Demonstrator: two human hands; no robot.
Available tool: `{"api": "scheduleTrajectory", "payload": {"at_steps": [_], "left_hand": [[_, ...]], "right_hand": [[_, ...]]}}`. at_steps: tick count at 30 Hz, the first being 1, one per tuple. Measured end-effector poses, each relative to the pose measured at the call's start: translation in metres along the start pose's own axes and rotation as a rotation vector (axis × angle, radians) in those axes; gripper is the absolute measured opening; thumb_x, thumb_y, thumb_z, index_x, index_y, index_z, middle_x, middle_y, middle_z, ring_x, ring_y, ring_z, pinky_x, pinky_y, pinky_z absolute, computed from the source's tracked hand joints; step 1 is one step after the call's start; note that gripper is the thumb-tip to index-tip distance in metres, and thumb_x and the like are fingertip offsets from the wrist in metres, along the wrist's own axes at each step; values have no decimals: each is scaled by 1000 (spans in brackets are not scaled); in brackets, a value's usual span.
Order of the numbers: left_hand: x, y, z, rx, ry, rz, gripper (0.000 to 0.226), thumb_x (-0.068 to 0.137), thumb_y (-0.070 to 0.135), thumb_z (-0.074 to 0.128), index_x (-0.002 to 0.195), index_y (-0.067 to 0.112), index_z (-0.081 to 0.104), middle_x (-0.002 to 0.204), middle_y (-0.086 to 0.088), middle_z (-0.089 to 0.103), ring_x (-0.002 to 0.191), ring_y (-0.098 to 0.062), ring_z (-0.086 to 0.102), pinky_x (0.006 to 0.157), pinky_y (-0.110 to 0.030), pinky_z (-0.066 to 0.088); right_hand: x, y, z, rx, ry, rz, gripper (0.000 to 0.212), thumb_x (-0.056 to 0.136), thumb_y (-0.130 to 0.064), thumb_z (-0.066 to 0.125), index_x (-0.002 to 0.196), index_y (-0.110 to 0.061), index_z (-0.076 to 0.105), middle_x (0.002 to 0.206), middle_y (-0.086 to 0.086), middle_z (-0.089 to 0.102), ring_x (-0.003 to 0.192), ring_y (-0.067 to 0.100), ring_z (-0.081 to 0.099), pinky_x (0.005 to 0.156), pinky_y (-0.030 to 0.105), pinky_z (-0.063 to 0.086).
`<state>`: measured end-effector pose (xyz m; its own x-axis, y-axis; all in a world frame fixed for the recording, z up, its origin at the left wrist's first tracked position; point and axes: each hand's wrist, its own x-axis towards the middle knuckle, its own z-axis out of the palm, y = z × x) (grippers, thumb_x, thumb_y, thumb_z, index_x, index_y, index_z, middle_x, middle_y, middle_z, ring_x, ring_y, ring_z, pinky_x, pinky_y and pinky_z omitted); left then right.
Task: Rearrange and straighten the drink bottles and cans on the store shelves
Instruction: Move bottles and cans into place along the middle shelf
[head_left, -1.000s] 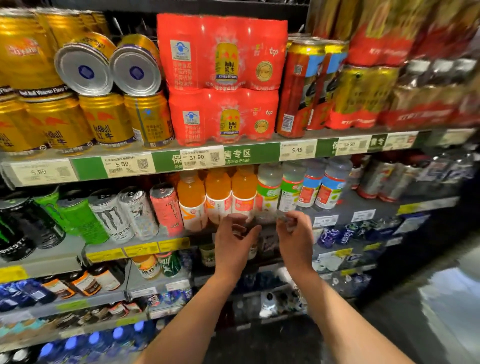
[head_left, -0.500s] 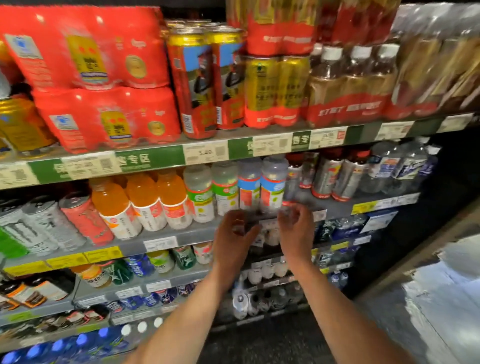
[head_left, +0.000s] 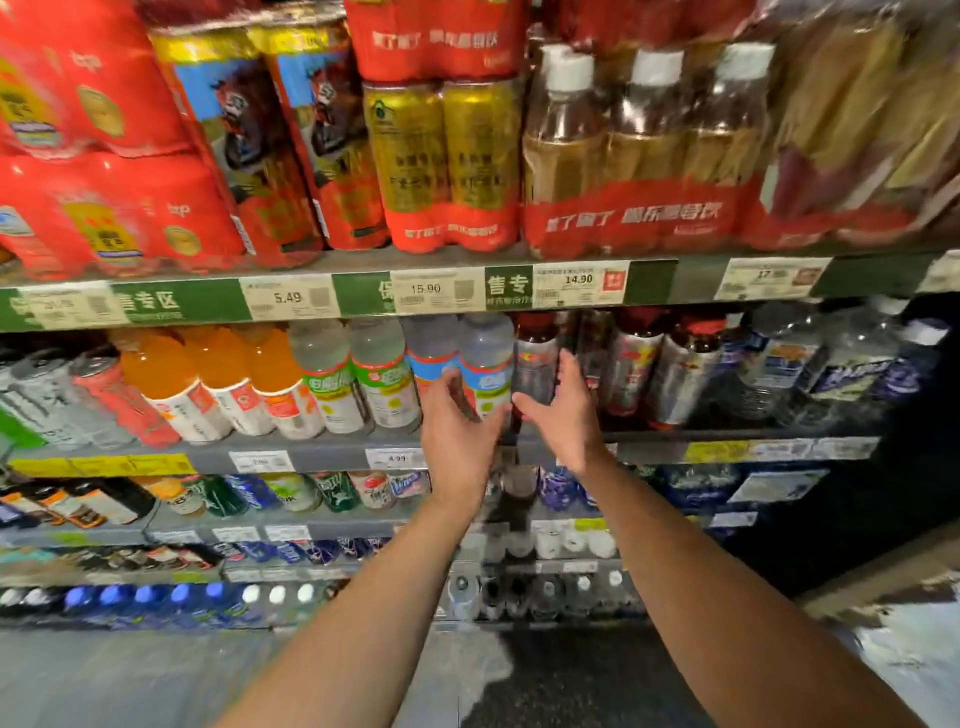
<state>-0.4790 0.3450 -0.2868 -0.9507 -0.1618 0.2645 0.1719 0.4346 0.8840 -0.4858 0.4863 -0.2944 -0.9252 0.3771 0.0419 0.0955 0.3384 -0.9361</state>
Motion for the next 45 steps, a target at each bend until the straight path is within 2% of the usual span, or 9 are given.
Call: {"api": "scheduleTrajectory", "payload": {"at_steps": [3, 6, 19, 23, 28, 32, 39, 42, 45], "left_hand": [[1, 3, 3, -8, 34, -5, 57, 72, 34, 88, 118, 17, 57, 106, 3, 66, 91, -10, 66, 77, -21, 52], [1, 3, 4, -49, 52, -7, 54, 72, 27, 89, 115, 16, 58, 102, 3, 67, 88, -8, 66, 76, -19, 51], [-6, 9, 6, -138, -22, -10, 51, 74, 23, 88, 111, 24, 54, 101, -1, 67, 88, -14, 67, 77, -28, 56], [-22, 19, 7, -235, 35, 20, 41, 78, 21, 84, 107, 20, 55, 94, -8, 62, 77, -19, 61, 72, -28, 52], [-39, 36, 29, -323, -35, 59, 37, 76, 24, 85, 98, 30, 57, 87, -9, 56, 65, -8, 49, 65, -28, 49], [-56, 59, 54, -276, -150, 122, 38, 76, 22, 86, 96, 31, 55, 86, -8, 58, 63, -4, 51, 63, -12, 43], [-68, 85, 110, -169, -198, 58, 31, 80, 30, 83, 101, 25, 61, 97, 1, 63, 83, 0, 59, 76, -16, 48], [-65, 88, 129, -122, -131, 22, 34, 82, 24, 82, 109, 19, 62, 102, 2, 63, 85, 0, 57, 81, -22, 51], [-62, 91, 142, -94, -51, -8, 34, 81, 23, 81, 109, 18, 62, 104, 1, 65, 90, -9, 61, 84, -28, 53]], "right_hand": [[17, 15, 1, 1, -18, -16, 85, 67, -45, 83, 138, -20, 44, 136, 2, 57, 124, 19, 57, 97, 48, 53], [18, 5, -6, -100, -2, -39, 63, 66, -34, 86, 116, -10, 55, 117, 6, 59, 109, 17, 59, 83, 23, 52], [-14, -3, -18, -181, 201, -15, 63, 67, -30, 85, 115, -2, 54, 115, 13, 57, 110, 29, 58, 91, 39, 50], [-39, -2, -27, -79, 236, -35, 68, 77, -39, 77, 132, -10, 50, 127, 9, 55, 117, 24, 54, 101, 45, 47], [-66, -1, -71, -145, 480, -119, 20, 89, -41, 65, 95, -44, 46, 102, -4, 60, 96, 23, 62, 83, 45, 54], [-62, 15, -120, -233, 603, -123, 15, 90, -20, 67, 101, -12, 61, 100, 2, 59, 96, 31, 59, 84, 40, 49], [-27, 47, -153, -122, 283, 14, 43, 86, -48, 62, 118, -22, 50, 109, 6, 63, 98, 23, 65, 81, 37, 54], [-18, 41, -157, -9, 198, 19, 41, 86, -24, 75, 120, -18, 53, 106, -5, 64, 93, 8, 64, 79, 26, 53], [-7, 51, -158, -19, 196, -7, 47, 82, -27, 77, 123, -29, 53, 112, -2, 66, 100, 15, 65, 87, 42, 56]]}}
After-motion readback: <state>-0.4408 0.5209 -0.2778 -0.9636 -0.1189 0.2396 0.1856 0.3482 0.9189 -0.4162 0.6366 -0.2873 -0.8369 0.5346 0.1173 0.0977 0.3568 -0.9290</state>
